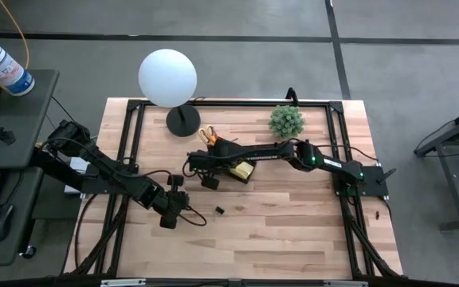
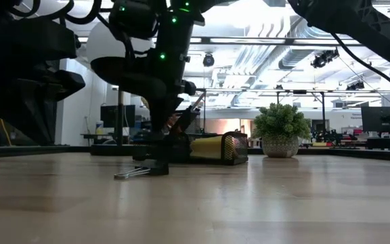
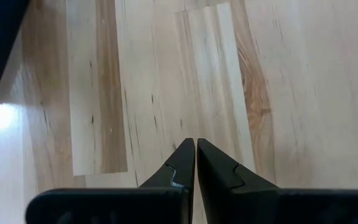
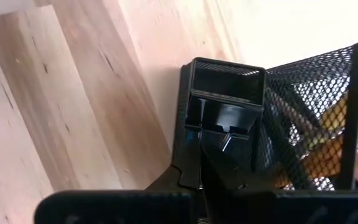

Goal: Pick and place office supplies into organizer
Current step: Put the top black binder clip into the black organizer

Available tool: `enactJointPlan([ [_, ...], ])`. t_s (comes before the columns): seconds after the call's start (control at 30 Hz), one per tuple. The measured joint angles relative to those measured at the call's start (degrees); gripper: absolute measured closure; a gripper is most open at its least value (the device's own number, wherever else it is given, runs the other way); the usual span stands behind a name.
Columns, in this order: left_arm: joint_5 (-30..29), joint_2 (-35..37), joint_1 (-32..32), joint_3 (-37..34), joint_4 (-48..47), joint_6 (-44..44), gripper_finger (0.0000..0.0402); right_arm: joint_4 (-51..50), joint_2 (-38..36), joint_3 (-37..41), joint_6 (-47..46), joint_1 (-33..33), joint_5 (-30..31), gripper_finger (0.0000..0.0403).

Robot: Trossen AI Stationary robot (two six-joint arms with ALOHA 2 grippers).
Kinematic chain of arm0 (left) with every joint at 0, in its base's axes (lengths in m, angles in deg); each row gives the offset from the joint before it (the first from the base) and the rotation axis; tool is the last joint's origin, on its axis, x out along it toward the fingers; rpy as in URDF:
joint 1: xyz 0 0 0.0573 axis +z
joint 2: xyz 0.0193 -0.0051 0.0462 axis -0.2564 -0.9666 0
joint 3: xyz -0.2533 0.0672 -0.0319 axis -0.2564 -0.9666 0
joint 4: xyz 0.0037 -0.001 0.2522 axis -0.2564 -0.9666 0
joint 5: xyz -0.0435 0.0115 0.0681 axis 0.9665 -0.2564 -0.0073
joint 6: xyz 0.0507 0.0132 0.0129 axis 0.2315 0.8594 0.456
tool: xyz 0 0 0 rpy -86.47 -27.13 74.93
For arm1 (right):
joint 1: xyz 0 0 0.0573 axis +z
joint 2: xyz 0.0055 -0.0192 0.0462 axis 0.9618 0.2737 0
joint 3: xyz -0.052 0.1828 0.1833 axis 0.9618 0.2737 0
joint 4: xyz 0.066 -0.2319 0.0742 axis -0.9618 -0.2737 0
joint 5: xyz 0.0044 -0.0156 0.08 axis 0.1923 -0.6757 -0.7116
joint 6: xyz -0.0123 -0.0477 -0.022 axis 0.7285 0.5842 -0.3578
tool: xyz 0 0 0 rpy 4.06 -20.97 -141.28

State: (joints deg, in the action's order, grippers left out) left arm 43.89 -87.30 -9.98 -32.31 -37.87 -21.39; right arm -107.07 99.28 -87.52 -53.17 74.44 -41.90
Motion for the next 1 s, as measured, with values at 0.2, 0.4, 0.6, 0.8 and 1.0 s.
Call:
enactJointPlan([
  [0.2, 0.0, 0.0, 0.0, 0.0, 0.0, 0.0, 0.0394, -1.2, 0.3, 0.0, 1.7, -1.1, -2.9, 0.0403],
  [0.4, 0.0, 0.0, 0.0, 0.0, -0.1, 0.0, 0.0394, -2.0, 0.5, 0.0, 1.9, -1.6, -2.8, 0.0403],
  [0.6, 0.0, 0.0, 0.0, 0.0, 0.0, 0.0, 0.0394, -3.4, 0.5, 0.0, 1.9, -2.2, -2.8, 0.0402],
  [0.8, -0.1, 0.0, 0.0, 0.0, 0.0, 0.0, 0.0394, -4.0, 0.5, 0.0, 0.6, -2.6, -3.0, 0.0391],
  [1.0, -0.1, 0.0, 0.0, 0.0, 0.0, 0.0, 0.0394, -4.1, 0.5, 0.0, 0.7, -2.6, -4.3, 0.0371],
])
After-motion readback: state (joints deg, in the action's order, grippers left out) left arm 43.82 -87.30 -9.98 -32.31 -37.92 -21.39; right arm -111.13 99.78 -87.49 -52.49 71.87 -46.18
